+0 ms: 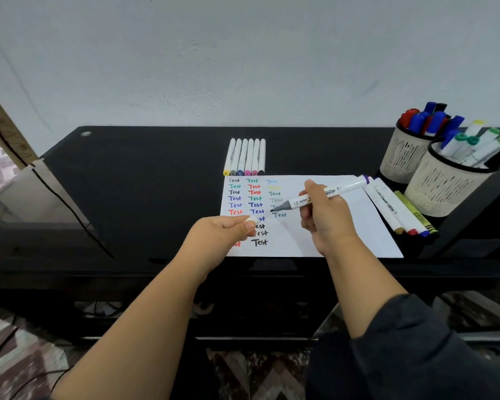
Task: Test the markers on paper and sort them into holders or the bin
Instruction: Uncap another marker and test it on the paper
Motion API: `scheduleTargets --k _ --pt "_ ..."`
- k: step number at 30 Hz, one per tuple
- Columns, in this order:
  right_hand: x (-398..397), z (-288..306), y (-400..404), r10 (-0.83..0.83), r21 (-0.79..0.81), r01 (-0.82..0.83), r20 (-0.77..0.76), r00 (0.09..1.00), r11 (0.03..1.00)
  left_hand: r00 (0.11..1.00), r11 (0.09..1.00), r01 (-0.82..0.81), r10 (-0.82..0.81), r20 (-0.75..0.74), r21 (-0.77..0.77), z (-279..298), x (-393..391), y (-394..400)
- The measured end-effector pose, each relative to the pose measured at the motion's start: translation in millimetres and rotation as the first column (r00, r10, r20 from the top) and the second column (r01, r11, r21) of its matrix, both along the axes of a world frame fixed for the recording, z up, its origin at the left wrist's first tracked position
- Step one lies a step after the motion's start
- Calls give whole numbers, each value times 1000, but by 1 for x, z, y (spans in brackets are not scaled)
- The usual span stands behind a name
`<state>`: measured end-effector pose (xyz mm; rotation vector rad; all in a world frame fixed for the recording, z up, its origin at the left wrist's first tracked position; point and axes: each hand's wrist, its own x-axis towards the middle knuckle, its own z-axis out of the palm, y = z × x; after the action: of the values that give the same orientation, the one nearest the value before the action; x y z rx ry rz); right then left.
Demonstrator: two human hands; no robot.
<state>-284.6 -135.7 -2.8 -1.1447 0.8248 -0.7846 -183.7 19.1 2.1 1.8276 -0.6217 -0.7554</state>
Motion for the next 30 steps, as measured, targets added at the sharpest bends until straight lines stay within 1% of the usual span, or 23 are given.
scheduleTargets --k 3,5,7,9,12,16,23,30 --pt "-4 -3 -7 73 -50 -76 -64 995 996 995 996 -94 93 46 6 -4 2 -2" --pt "-5 -6 -11 90 -120 -103 -106 990 987 989 992 -124 123 87 7 -3 3 -6" --pt "-4 -10 -14 52 -181 -81 -159 986 980 975 994 -102 91 203 43 0 6 -14" --pt "0 -12 -16 13 -243 -67 -214 977 968 961 995 -81 62 268 63 4 8 -23" --pt "6 -16 -17 -2 -326 -87 -265 964 941 958 995 -86 68 280 52 4 10 -29" --pt "12 -23 -18 -40 -399 -92 -310 950 912 959 993 -83 57 279 82 -6 11 -29" --pt "15 -29 -16 -14 -457 -153 -342 940 876 967 991 -105 81 241 87 -12 15 -28" --pt "17 -33 -14 -20 -489 -181 -378 925 853 965 989 -112 85 249 95 -12 16 -30"
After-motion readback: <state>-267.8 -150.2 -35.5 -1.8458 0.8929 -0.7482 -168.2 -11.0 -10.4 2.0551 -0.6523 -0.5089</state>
